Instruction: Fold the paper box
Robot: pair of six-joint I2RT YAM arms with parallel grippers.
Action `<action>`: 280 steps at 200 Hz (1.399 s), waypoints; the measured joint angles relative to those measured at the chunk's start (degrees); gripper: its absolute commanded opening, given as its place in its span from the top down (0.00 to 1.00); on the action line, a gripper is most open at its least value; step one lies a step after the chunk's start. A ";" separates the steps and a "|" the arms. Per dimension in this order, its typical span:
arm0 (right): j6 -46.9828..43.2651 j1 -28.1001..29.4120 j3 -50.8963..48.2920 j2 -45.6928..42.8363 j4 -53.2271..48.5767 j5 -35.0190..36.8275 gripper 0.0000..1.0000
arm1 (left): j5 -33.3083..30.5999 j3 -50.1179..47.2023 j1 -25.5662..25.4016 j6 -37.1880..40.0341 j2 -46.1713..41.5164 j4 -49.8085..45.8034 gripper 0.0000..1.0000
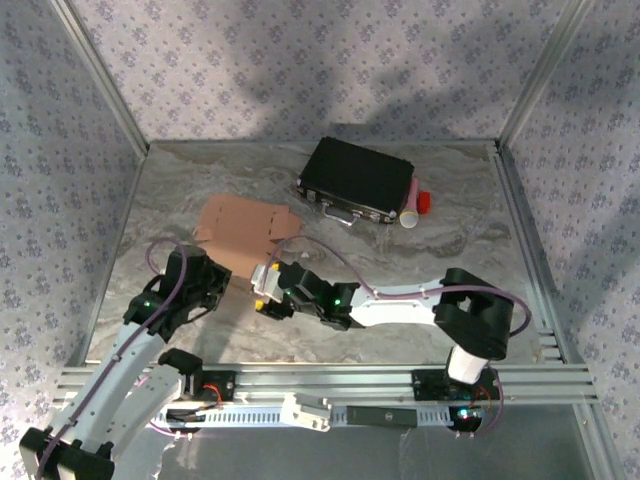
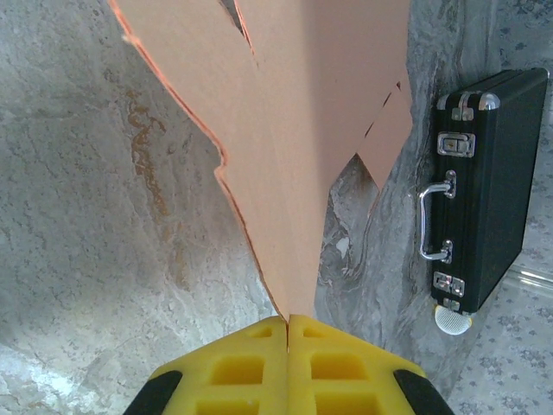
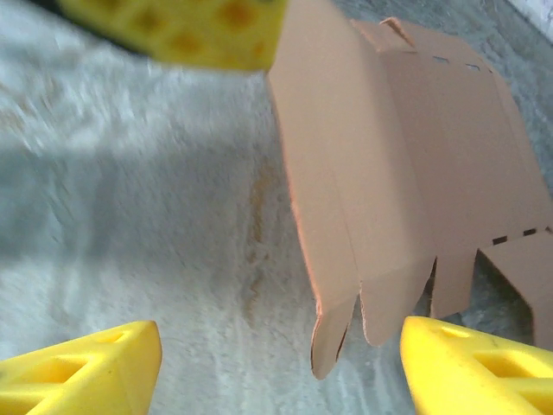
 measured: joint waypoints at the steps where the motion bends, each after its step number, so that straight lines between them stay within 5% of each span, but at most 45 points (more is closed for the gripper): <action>1: -0.57 0.04 0.00 0.24 0.20 0.20 0.24 | 0.00 0.00 0.00 0.07 0.00 0.00 1.00; 84: -15.98 2.43 6.40 9.97 7.98 12.48 0.30 | 0.02 0.68 0.00 0.61 1.01 0.24 1.00; 120: -17.55 2.32 8.79 11.67 8.57 14.95 0.55 | -0.72 0.85 0.55 0.74 1.01 0.42 1.00; 159: -17.75 2.43 11.63 13.44 6.64 15.47 0.98 | -3.54 1.33 1.27 0.98 1.03 -0.04 1.00; 163: -17.55 2.43 11.87 13.44 6.43 15.41 1.00 | -3.69 1.62 1.33 1.03 1.03 -0.26 0.96; 177: -17.49 2.45 12.44 13.29 6.23 15.61 1.00 | -4.31 3.43 1.49 2.19 1.09 -1.40 0.53; 196: -17.33 2.32 12.61 12.04 4.81 15.69 1.00 | -2.58 7.91 1.31 4.68 1.14 -2.95 0.25; 225: -15.23 0.39 12.92 6.47 -0.87 13.68 1.00 | -2.01 18.01 1.84 9.44 1.42 -5.18 0.19; 280: -5.14 -9.27 19.39 -11.69 -15.65 5.33 1.00 | -3.30 26.51 2.21 17.81 0.81 -4.90 0.25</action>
